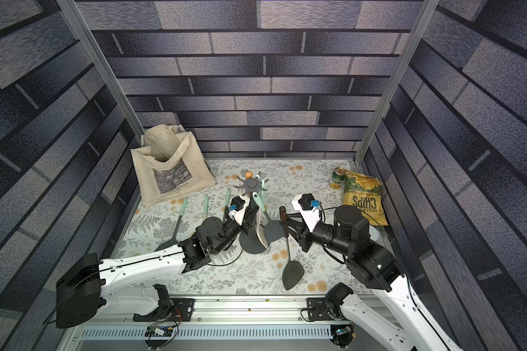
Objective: Take the spatula off the kitchen utensil rack
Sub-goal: Take off the spatula from the rack, then place the spatula at the center of the board.
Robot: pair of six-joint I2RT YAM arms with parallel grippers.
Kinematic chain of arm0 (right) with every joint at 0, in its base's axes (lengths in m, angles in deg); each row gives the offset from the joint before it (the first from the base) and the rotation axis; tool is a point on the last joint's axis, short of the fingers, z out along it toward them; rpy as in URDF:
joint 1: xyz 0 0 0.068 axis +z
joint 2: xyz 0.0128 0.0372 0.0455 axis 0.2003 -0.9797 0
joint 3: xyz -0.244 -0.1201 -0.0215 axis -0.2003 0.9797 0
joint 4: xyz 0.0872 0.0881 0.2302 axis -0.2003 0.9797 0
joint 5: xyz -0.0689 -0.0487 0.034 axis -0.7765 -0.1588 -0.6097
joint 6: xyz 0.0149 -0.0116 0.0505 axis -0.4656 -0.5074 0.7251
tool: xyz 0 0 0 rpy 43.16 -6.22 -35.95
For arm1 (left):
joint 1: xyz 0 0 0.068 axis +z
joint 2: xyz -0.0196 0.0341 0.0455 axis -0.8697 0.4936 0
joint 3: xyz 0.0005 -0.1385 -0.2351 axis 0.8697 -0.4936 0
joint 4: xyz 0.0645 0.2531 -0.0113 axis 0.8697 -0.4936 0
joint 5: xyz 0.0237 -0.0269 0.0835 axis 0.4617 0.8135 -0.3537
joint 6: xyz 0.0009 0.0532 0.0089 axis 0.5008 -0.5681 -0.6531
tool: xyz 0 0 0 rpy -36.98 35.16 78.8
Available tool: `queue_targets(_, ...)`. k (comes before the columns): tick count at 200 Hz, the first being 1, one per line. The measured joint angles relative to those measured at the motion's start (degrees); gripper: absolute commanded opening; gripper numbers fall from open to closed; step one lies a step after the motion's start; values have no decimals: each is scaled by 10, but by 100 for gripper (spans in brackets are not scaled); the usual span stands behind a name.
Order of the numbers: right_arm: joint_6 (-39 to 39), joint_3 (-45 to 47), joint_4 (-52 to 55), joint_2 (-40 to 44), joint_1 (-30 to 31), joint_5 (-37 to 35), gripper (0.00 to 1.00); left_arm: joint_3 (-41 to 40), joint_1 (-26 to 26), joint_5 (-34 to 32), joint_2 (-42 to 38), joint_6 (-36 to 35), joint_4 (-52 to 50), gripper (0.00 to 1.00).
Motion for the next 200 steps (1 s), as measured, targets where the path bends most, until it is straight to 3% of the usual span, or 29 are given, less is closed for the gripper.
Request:
queue_targets(48, -5, -43, 3, -57, 0, -27, 0, -8, -1, -9, -25, -5, -26, 0)
queue_targets(153, -10, -111, 41, -79, -1, -93, 0, -16, -5, -24, -38, -4, -30, 0)
queue_targets(200, 1, -173, 67, -159, -61, -86, 0, -16, -5, -24, -40, -4, -34, 0)
